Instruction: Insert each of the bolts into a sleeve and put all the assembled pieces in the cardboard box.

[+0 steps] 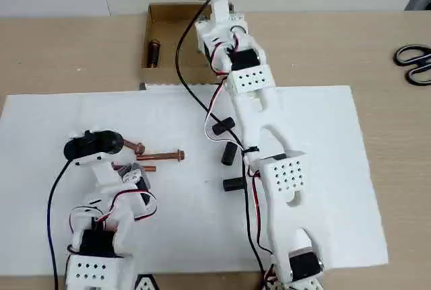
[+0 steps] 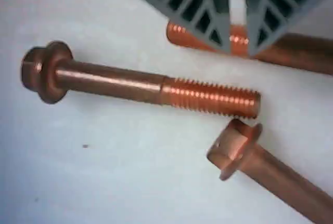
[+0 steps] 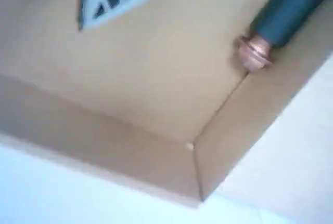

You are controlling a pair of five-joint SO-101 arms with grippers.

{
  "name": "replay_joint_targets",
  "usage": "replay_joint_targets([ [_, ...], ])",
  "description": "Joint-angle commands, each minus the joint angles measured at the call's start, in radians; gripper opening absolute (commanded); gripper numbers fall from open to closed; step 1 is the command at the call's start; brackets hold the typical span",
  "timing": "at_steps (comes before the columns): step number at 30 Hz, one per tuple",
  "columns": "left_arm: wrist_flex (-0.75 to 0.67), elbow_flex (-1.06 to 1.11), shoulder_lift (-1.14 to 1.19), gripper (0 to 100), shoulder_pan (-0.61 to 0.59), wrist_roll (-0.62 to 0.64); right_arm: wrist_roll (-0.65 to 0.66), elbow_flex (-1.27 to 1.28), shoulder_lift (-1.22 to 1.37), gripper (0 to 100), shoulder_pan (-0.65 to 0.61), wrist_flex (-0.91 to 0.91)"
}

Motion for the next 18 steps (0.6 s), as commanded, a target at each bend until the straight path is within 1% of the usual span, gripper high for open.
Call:
replay_joint_targets([
  [1,-0.026,-0.005,-0.009,1,-0.006,0.006,0.005,-0.109,-0.013,18.0,-0.005,0.074],
  [11,-0.026,-0.005,-0.009,1,-0.006,0.006,0.005,-0.253,-0.010,18.0,-0.005,0.283],
  [18,-0.026,-0.005,-0.009,1,-0.006,0.006,0.005,-0.390,-0.013,18.0,-0.021,0.487],
])
